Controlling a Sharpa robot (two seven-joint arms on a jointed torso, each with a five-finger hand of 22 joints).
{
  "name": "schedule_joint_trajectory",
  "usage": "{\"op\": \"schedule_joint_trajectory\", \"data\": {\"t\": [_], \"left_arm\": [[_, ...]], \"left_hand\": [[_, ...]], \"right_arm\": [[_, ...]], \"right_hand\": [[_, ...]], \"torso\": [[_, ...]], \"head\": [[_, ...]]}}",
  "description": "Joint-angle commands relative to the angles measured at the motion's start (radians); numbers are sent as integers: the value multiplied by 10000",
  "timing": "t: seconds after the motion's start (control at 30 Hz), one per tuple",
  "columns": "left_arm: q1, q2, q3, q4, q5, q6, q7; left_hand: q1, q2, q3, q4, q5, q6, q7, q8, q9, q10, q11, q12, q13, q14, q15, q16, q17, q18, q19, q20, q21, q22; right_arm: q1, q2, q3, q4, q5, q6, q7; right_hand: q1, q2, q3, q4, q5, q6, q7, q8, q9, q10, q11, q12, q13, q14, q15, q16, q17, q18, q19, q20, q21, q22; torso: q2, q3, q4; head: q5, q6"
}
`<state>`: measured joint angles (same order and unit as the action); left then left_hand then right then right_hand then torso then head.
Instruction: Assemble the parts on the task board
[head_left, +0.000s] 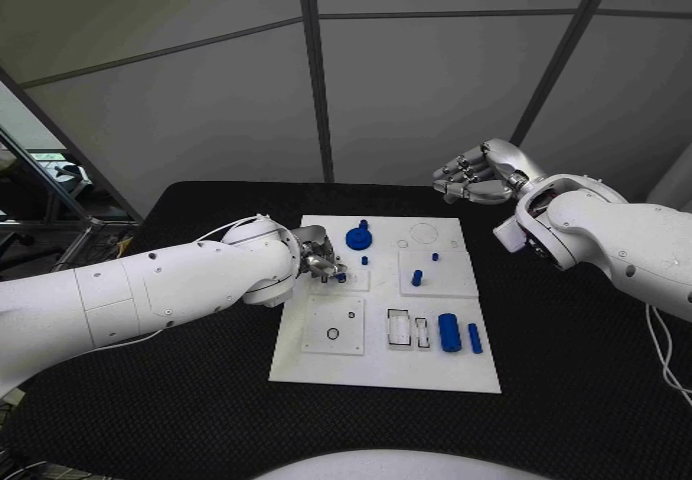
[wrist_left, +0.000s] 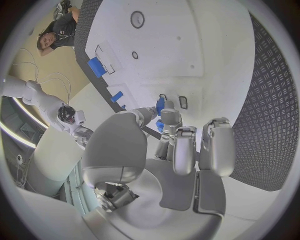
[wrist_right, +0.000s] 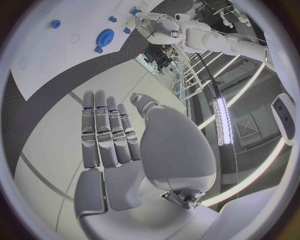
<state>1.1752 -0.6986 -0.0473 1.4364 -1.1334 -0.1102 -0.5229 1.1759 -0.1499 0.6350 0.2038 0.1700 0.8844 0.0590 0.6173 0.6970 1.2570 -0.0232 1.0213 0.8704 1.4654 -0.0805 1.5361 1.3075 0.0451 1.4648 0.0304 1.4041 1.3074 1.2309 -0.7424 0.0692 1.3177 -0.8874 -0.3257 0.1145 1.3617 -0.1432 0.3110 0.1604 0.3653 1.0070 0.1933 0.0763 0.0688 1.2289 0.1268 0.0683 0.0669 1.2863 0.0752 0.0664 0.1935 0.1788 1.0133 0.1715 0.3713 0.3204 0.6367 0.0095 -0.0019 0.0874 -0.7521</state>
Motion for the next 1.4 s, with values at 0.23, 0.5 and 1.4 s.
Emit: {"op": "schedule_joint_trajectory", "data": {"t": [0.23, 0.5, 1.4], "left_arm": [[12, 65, 7, -31, -473, 341, -115], [13, 87, 8, -49, -480, 604, -131], [18, 224, 9, -218, -250, 1197, -151]], "left_hand": [[-87, 11, 1744, -1691, 41, -7, -76, 49, 14, 35, -14, -9, -34, 921, -46, 18, 2127, 73, 195, -67, 11, 261], [-94, 16, 1752, -1694, 46, -12, -75, 53, 19, 39, -14, 2, -22, 923, -47, 24, 2137, 72, 196, -69, 11, 262], [-896, 27, 1103, -1315, -25, 10, -153, 77, 51, 18, -39, 52, -107, 938, -58, 70, 2200, 60, 214, -79, 21, 321]], "right_arm": [[20, 17, 6, 25, 30, 249, 20], [20, 22, 6, 23, 69, 335, 28], [18, 25, 5, 28, 78, 352, 28]], "right_hand": [[-113, -20, -76, 49, 78, -48, 48, -37, 2, -76, 5, -35, -6, -43, 2, -27, -14, 17, 21, 88, -74, -25], [-151, -19, -104, 73, 92, -50, 50, -34, 4, -85, 10, -33, -4, -51, 8, -28, -20, 18, 29, 96, -101, -45], [-186, -6, -130, 99, 116, -49, 50, -28, 6, -89, 10, -29, -1, -57, 12, -27, -27, 21, 40, 104, -130, -66]], "torso": [[-6, -5, 4], [0, -5, -16], [-1, 0, -9]], "head": [[9, -19], [8, -19], [30, -70]]}}
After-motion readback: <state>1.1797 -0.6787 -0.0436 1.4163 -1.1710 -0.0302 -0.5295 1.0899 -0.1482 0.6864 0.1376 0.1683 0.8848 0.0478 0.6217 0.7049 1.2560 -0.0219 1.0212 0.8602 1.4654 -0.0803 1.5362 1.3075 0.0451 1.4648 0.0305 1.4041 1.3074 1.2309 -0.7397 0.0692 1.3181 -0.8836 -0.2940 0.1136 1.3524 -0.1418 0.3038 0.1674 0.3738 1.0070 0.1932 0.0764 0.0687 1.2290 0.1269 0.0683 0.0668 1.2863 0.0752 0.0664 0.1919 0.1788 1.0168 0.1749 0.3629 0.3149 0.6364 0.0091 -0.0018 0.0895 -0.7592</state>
